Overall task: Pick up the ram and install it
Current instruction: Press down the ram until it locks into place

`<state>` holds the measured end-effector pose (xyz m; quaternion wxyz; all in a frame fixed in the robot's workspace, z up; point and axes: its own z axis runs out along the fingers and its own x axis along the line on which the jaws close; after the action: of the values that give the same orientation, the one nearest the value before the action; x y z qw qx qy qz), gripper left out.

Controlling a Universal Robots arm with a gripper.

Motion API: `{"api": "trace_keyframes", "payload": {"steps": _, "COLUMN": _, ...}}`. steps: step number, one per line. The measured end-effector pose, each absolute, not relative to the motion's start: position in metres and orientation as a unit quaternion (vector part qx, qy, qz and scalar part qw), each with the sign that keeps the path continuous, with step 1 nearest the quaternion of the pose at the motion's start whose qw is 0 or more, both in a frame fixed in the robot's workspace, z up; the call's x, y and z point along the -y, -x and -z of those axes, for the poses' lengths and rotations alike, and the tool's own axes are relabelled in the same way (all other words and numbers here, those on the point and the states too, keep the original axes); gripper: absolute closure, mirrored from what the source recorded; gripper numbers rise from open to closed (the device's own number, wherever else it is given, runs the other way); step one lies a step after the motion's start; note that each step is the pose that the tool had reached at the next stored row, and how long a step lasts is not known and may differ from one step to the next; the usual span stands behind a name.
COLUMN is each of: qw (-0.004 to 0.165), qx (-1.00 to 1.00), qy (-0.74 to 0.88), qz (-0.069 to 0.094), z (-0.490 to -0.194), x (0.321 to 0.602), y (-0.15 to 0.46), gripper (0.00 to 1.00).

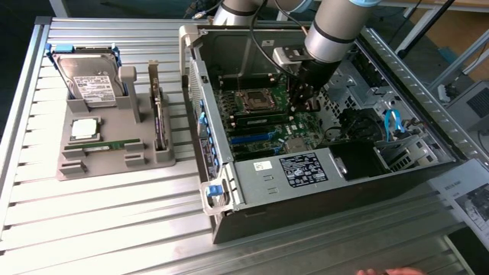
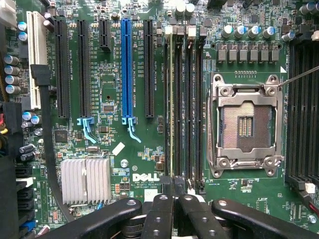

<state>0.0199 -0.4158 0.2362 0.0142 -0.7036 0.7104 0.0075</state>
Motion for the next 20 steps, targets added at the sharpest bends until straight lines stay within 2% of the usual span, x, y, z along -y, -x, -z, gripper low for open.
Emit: {"api": "trace_keyframes", "payload": {"steps": 20, "qw": 0.014, "qx": -0.71, "qy": 0.704, "qz": -0.007, "z": -0.2344, "x": 0.4159, "y": -0.0199, "gripper": 0.9}}
